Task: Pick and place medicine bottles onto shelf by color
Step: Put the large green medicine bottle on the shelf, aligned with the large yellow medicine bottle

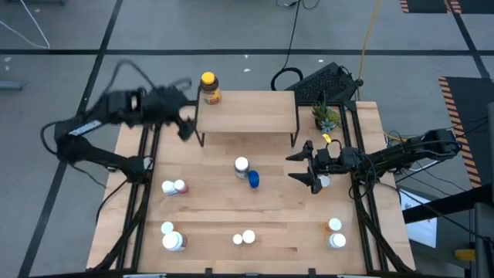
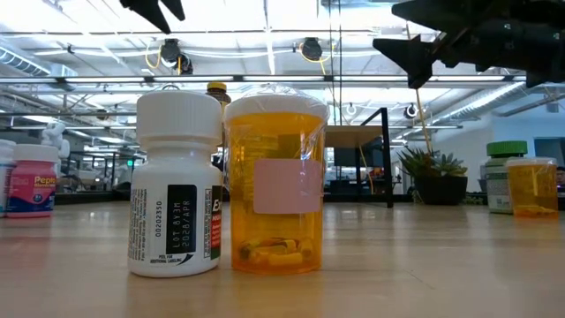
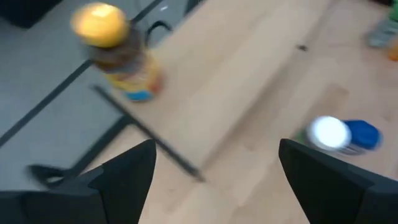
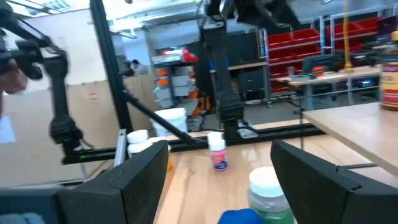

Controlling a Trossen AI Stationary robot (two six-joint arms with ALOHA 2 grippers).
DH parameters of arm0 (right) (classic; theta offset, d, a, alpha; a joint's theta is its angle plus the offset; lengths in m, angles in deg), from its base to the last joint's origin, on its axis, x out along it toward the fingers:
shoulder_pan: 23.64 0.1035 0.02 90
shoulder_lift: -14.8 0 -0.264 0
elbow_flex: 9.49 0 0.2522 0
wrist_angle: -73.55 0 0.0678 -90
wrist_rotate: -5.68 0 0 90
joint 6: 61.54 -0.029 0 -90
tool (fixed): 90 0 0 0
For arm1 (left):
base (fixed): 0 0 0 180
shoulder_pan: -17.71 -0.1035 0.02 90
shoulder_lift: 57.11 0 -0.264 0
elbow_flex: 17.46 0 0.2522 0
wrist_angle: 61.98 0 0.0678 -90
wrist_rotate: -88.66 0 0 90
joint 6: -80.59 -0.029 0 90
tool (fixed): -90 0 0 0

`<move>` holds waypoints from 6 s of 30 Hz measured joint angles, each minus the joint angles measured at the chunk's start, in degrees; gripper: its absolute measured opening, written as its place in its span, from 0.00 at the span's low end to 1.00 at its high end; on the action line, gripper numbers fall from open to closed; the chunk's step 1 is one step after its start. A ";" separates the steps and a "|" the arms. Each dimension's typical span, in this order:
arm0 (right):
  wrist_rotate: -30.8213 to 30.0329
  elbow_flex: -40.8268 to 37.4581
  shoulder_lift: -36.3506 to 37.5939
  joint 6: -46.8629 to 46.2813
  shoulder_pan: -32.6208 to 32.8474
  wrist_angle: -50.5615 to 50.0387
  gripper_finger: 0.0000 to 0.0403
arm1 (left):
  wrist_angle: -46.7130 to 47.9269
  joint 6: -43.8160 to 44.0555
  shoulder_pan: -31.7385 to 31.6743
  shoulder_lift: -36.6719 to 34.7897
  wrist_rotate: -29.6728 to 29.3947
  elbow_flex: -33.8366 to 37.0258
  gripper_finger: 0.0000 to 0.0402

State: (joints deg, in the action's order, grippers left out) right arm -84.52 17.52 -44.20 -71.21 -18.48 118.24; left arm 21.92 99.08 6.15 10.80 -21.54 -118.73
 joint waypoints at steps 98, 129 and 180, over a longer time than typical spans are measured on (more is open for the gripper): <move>0.26 0.00 -0.20 4.39 2.43 0.88 0.70 | -73.33 -12.07 15.10 15.75 9.24 40.42 0.69; 1.75 0.77 -1.32 4.74 2.43 -0.14 0.70 | -74.91 -16.47 16.07 13.97 18.88 39.26 0.57; -2.23 29.75 -39.63 8.43 3.45 -7.26 0.70 | -82.19 -25.50 19.95 9.69 19.54 38.01 0.84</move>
State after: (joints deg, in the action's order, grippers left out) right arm -86.74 47.27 -83.83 -62.78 -15.03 110.98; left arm -60.27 73.59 26.10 20.49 -2.00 -80.72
